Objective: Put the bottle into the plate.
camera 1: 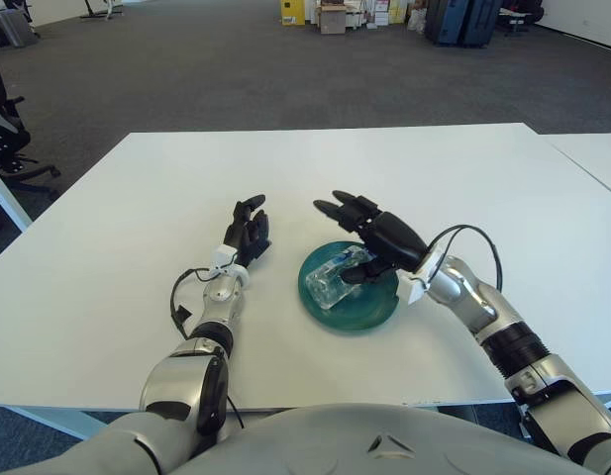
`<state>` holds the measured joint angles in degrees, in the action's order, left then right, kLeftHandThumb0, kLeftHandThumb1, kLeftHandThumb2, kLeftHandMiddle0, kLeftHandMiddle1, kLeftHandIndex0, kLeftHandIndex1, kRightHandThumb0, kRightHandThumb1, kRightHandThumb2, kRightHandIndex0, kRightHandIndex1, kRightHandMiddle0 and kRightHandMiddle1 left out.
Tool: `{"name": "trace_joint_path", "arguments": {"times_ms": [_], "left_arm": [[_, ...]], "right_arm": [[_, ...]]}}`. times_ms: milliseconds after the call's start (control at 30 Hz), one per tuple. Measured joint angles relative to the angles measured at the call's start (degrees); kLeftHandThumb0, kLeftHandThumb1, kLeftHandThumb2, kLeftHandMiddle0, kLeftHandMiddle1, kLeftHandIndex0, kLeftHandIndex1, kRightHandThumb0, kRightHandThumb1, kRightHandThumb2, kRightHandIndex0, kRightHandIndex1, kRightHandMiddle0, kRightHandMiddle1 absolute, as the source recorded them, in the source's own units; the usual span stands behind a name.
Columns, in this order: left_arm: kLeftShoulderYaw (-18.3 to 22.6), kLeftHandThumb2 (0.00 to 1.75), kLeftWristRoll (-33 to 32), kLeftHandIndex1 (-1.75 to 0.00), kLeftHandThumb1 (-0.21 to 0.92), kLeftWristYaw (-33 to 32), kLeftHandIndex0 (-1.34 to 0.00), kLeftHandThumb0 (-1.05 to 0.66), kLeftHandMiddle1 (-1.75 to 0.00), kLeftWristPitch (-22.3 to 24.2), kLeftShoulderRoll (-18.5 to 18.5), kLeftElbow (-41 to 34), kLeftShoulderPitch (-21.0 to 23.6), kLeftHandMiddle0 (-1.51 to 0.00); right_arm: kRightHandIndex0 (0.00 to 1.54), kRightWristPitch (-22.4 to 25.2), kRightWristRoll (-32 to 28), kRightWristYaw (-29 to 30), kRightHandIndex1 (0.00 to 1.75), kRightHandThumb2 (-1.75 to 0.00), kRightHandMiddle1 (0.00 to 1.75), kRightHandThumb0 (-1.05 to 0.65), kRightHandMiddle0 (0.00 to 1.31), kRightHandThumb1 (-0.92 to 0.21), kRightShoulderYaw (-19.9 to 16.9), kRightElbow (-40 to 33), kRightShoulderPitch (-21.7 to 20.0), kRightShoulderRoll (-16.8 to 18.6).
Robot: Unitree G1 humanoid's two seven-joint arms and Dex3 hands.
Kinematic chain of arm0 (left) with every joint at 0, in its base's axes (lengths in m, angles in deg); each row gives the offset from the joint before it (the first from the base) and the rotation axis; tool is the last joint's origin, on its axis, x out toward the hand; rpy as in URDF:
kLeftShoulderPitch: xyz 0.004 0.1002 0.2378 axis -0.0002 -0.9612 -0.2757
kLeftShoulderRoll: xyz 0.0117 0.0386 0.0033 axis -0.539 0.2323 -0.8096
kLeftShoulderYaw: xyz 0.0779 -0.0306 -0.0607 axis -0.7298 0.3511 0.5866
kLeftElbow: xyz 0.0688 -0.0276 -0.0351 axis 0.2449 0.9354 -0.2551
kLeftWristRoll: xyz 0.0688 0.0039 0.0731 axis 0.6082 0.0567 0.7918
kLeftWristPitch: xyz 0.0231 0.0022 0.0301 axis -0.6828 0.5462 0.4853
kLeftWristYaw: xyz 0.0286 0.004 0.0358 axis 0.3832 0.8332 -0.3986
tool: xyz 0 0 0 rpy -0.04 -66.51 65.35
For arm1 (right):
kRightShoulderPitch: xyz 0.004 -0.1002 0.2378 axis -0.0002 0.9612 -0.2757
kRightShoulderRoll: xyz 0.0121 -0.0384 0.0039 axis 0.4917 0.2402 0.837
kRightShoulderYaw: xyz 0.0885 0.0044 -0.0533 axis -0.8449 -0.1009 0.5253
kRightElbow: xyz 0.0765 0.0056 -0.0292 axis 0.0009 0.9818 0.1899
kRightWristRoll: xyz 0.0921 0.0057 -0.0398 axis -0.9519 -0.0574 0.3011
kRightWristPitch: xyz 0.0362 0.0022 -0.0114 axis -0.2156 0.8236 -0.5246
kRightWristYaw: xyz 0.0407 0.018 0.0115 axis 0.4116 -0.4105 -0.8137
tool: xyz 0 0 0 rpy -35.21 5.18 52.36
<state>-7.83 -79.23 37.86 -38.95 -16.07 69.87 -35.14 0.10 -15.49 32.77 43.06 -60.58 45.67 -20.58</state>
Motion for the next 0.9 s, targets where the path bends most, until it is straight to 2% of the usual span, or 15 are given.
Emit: {"name": "trace_joint_path", "arguments": {"times_ms": [100, 300, 433, 533, 633, 767, 900], "left_arm": [[0.3, 0.59, -0.3, -1.04, 0.92, 0.4, -0.02, -0.73, -0.10, -0.1, 0.1, 0.0, 0.0, -0.48], [1.0, 0.54, -1.1, -1.04, 0.92, 0.8, -0.05, -0.70, -0.13, -0.7, 0.2, -0.1, -0.1, -0.51], [1.0, 0.54, -1.1, -1.04, 0.91, 0.8, -0.06, -0.69, -0.14, -0.9, 0.4, -0.2, -0.1, -0.51], [1.0, 0.56, -1.1, -1.05, 0.91, 0.8, -0.06, -0.69, -0.15, -1.1, 0.5, -0.2, -0.1, -0.51], [0.9, 0.58, -1.1, -1.05, 0.91, 0.9, -0.05, -0.69, -0.16, -1.2, 0.5, -0.2, -0.1, -0.51], [0.9, 0.58, -1.1, -1.05, 0.92, 0.9, -0.04, -0.70, -0.17, -1.2, 0.4, -0.2, -0.2, -0.50], [0.9, 0.59, -1.1, -1.06, 0.92, 1.0, -0.04, -0.71, -0.17, -1.2, 0.3, -0.2, -0.2, -0.50]], "right_arm": [[0.00, 1.0, -2.8, 0.3, 0.00, -0.70, 0.00, -1.05, 0.00, -0.92, -2.6, 3.1, -1.7, 0.4], [0.00, 2.6, -9.6, 8.0, 0.00, -0.73, 0.00, -1.04, 0.00, -0.92, -9.1, 14.5, -4.8, 7.1], [0.04, 1.9, -13.2, 9.8, 0.02, -0.76, 0.03, -0.93, 0.05, -0.92, -11.9, 24.0, -7.0, 10.3], [0.16, 1.9, -18.2, 8.8, 0.04, -0.79, 0.34, -0.85, 0.01, -0.92, -15.3, 31.0, -8.5, 12.9], [0.25, 3.6, -25.4, 5.8, 0.06, -0.82, 0.54, -0.81, 0.00, -0.92, -20.1, 36.8, -9.9, 15.3], [0.32, 5.8, -33.2, 1.2, 0.08, -0.84, 0.68, -0.78, 0.00, -0.92, -25.3, 40.4, -10.6, 17.6], [0.38, 7.0, -37.3, -2.0, 0.09, -0.86, 0.81, -0.76, 0.00, -0.92, -28.1, 41.8, -10.7, 18.8]]}}
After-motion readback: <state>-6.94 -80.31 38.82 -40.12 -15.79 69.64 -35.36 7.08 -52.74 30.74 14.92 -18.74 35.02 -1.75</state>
